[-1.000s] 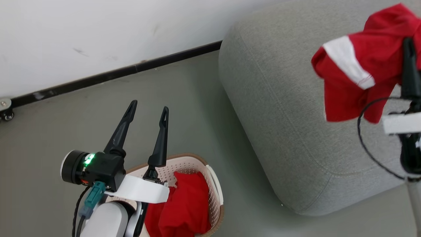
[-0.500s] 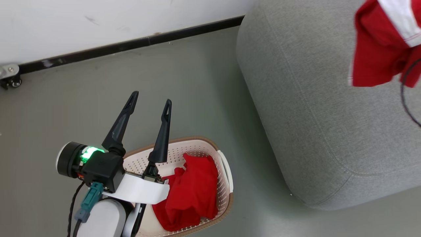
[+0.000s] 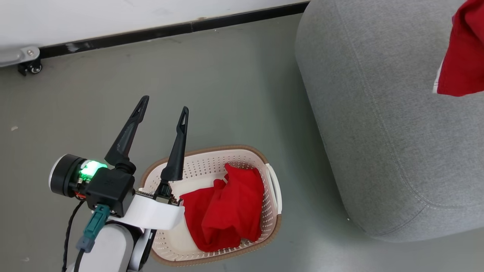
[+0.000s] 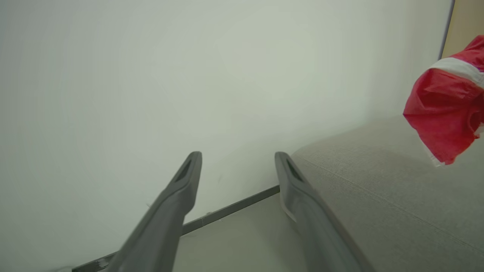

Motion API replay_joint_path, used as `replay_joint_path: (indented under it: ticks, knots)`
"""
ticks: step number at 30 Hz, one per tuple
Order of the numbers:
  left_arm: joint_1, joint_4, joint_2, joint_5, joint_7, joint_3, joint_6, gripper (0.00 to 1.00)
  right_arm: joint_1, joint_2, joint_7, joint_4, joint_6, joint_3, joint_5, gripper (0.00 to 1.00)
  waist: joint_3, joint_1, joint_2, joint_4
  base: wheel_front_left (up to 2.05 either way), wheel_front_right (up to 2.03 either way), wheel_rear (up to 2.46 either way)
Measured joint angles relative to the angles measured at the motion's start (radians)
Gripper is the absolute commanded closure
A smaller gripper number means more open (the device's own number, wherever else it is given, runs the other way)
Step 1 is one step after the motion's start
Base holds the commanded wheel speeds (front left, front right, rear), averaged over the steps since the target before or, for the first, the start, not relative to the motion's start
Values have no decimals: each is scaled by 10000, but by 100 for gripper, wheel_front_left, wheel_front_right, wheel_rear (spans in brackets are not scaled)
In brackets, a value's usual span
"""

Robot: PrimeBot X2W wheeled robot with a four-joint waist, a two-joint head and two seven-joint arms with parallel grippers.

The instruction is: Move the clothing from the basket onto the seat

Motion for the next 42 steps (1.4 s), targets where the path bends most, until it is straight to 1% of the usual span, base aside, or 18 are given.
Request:
replay_joint_path:
  ticks: [10,13,17,23,31,37,42]
  knots:
    - [-25,-380,297,12,359,199,0,0,-945,-136,-121,974,0,-188,-353,100,390,0,0,353,0,0,0]
    - [-72,-499,311,36,489,194,0,0,-1151,-251,-230,1354,0,-401,-497,100,531,0,0,423,0,0,0]
    - [-178,-662,339,138,623,171,0,0,-1464,-470,-395,1810,0,-433,-755,100,736,0,0,516,0,0,0]
    - [-200,-882,577,205,840,178,-4,0,-1828,-466,-936,2163,0,-546,-1352,100,1066,0,0,633,0,0,0]
    - [-225,-1129,579,290,1049,31,-29,0,-2233,-418,-1179,2773,2,-742,-1987,100,1508,0,0,674,0,0,0]
    - [-452,-1258,598,372,1175,-33,-33,0,-2235,-81,-1331,3183,2,-729,-2113,100,1787,0,0,676,0,0,0]
    - [-464,-1361,662,468,1250,-38,-102,0,-2249,399,-1442,3442,2,-738,-2265,100,2042,0,0,650,0,0,0]
